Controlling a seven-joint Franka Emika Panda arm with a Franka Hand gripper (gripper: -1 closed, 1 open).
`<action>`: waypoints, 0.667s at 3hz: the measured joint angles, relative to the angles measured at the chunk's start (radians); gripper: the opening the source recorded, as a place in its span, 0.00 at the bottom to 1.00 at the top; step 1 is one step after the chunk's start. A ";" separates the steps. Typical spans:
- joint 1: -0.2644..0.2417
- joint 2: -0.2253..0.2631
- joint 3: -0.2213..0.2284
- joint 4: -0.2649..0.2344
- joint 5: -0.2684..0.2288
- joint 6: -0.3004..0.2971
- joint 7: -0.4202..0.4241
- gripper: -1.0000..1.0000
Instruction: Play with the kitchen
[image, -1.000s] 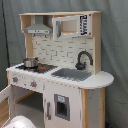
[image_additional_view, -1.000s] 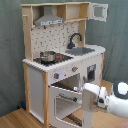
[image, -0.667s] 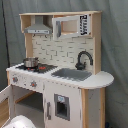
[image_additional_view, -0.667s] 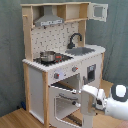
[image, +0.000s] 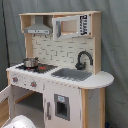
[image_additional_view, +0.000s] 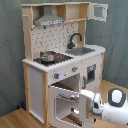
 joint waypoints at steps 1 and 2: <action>-0.001 0.000 0.053 0.000 0.000 -0.021 0.104 1.00; 0.000 0.002 0.102 0.000 0.001 -0.051 0.202 1.00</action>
